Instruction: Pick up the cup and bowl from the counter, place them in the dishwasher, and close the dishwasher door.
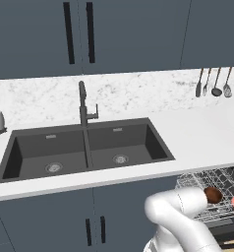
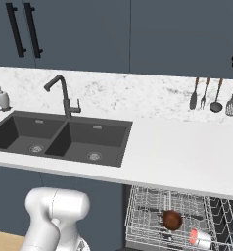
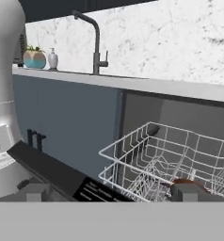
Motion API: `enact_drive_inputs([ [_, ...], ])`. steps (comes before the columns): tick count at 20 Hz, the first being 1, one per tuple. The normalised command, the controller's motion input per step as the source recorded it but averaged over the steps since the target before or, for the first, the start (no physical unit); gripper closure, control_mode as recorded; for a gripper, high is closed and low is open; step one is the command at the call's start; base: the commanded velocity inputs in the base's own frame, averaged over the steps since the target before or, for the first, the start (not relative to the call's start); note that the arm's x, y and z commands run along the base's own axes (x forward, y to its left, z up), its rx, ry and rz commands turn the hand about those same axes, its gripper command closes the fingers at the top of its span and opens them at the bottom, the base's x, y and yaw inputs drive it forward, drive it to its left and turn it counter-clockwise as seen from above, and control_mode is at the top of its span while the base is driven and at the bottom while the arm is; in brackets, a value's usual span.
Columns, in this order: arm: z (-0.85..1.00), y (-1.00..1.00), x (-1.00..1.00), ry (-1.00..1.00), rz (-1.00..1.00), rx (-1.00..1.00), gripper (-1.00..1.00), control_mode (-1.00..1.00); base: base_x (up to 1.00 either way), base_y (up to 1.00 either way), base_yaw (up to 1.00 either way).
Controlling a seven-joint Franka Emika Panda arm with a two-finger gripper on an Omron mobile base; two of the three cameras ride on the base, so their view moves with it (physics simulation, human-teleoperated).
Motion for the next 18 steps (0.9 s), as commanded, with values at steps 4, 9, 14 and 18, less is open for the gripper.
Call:
enact_drive_inputs([
  [4,-0.55,0.1,0.07,-0.03,0.0,0.0,-1.0,-1.0,0.0,0.0,0.0],
  [9,-0.7,-0.02,0.17,-0.05,-0.04,0.0,-1.0,-1.0,0.0,0.0,0.0],
  [14,-0.62,-0.37,0.16,-0.11,-0.15,0.09,-1.0,-1.0,0.0,0.0,0.0],
  [18,-0.38,-0.44,0.0,-0.03,-0.16,0.11,-1.0,-1.0,0.0,0.0,0.0],
])
